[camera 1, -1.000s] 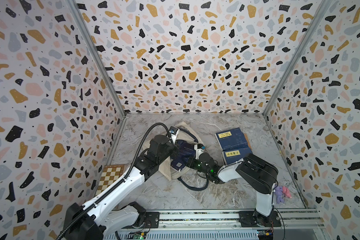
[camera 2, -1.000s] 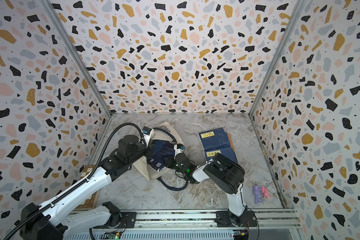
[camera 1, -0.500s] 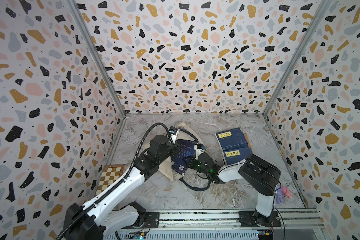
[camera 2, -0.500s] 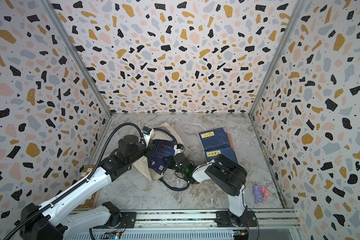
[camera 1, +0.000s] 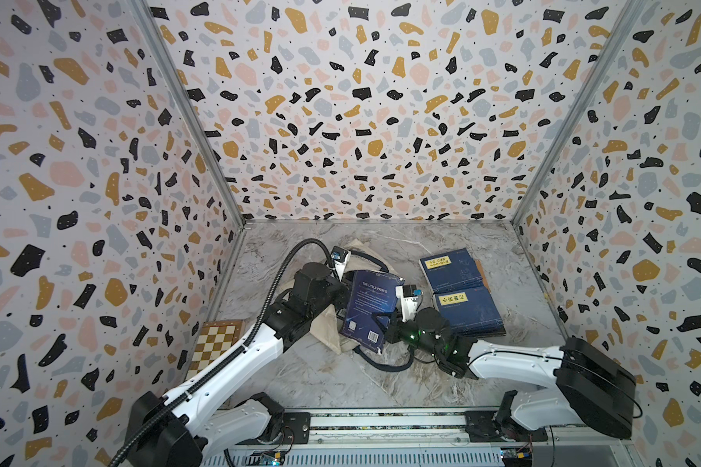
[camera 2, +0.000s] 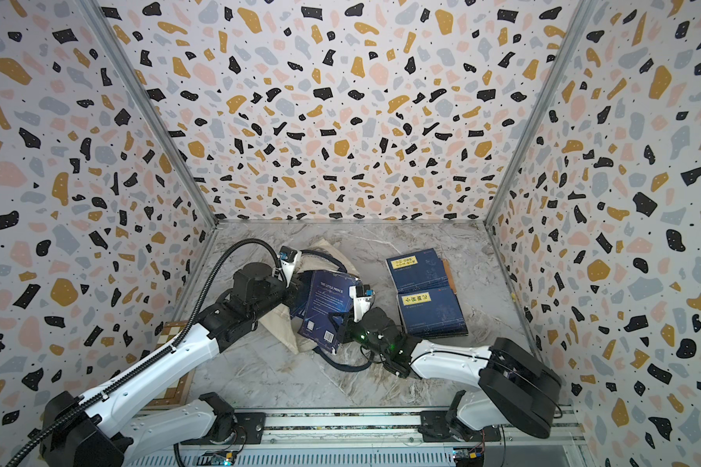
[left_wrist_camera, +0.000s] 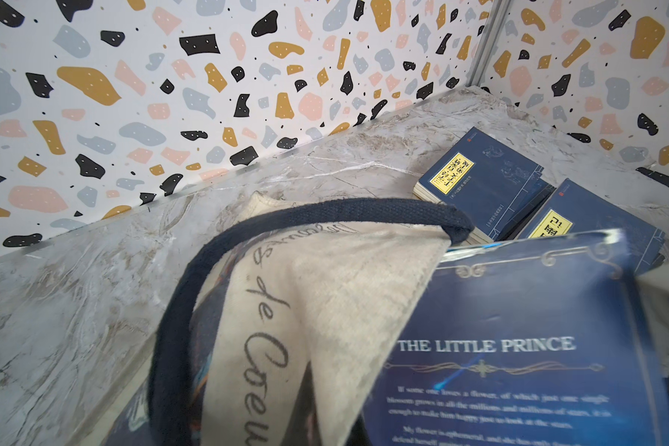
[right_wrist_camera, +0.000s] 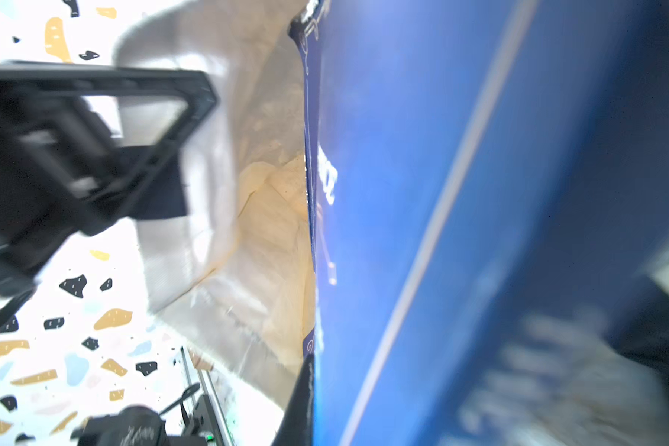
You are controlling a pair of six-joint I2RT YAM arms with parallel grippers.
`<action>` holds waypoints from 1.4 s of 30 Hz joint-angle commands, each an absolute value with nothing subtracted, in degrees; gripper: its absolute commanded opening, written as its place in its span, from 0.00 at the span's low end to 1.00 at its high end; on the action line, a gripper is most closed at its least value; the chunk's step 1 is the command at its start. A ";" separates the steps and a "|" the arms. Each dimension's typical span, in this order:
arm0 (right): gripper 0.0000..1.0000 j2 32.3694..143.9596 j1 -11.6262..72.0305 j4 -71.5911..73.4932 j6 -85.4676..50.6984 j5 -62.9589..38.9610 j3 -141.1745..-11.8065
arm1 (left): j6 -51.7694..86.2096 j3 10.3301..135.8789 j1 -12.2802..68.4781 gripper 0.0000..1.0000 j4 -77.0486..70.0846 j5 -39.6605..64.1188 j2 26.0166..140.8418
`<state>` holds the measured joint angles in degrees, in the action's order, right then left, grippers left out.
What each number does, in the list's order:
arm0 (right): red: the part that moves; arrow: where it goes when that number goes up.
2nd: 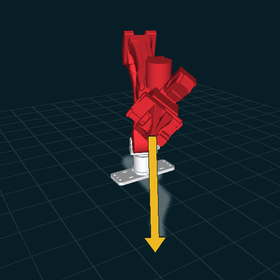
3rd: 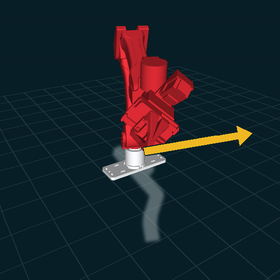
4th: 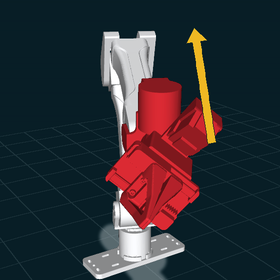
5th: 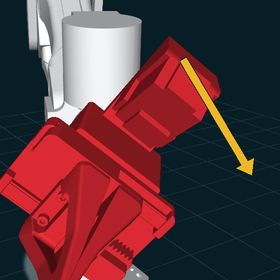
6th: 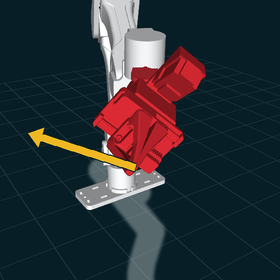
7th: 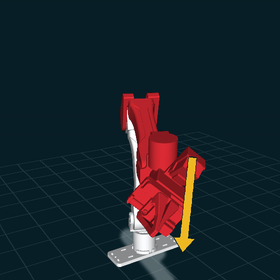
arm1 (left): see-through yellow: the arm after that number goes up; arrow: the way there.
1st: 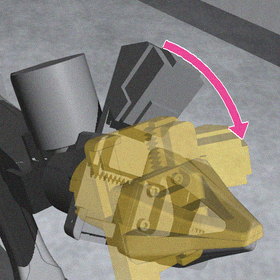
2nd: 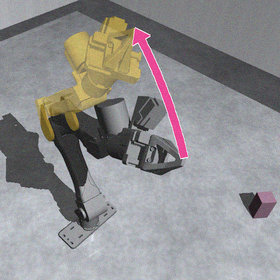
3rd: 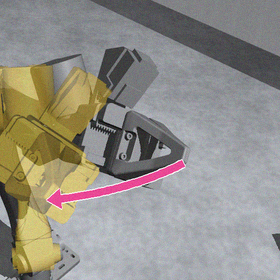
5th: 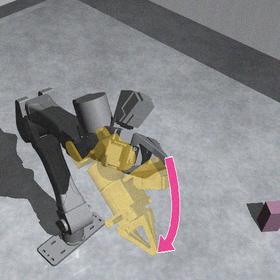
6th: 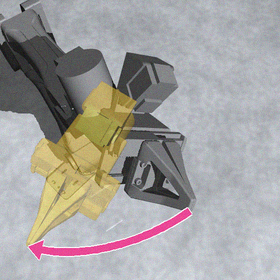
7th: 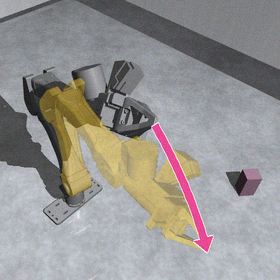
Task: Take out the books from the canvas bag
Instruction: Pick up the book from the canvas bag, then place the book on the book.
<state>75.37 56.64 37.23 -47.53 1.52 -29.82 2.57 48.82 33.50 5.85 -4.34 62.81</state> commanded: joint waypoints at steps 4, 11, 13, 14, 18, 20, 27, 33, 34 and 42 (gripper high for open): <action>0.00 59.77 56.72 31.29 -40.82 5.64 -26.37 | 1.75 51.42 33.41 0.00 2.58 -8.08 63.06; 0.00 44.85 53.91 22.62 -41.08 10.79 -23.95 | 0.70 51.15 33.40 0.00 2.84 -9.77 63.03; 0.00 41.49 51.60 20.17 -41.94 11.96 -23.70 | 0.61 51.08 33.40 0.00 3.08 -9.83 62.95; 0.00 39.63 49.98 18.87 -42.66 12.68 -23.59 | 0.62 51.11 33.40 0.00 3.15 -9.66 62.93; 0.00 34.21 41.49 16.78 -46.76 12.33 -22.31 | 0.70 51.32 33.40 0.00 3.48 -9.37 63.19; 0.00 33.03 36.56 17.32 -48.90 9.92 -21.80 | 0.75 51.33 33.40 0.00 3.49 -9.10 63.19; 0.00 36.27 20.57 20.20 -57.38 -1.53 -21.66 | 1.01 51.29 33.40 0.00 3.87 -8.62 63.08; 0.00 35.83 14.75 20.99 -65.26 -4.24 -15.56 | 1.05 51.33 33.48 0.00 3.96 -8.57 62.75; 0.00 35.66 14.46 21.03 -65.87 -4.19 -14.64 | 1.05 51.38 33.49 0.00 3.96 -8.55 62.75; 0.00 36.13 14.01 21.36 -71.06 -2.44 -10.47 | 1.16 51.41 33.48 0.00 4.13 -8.39 62.67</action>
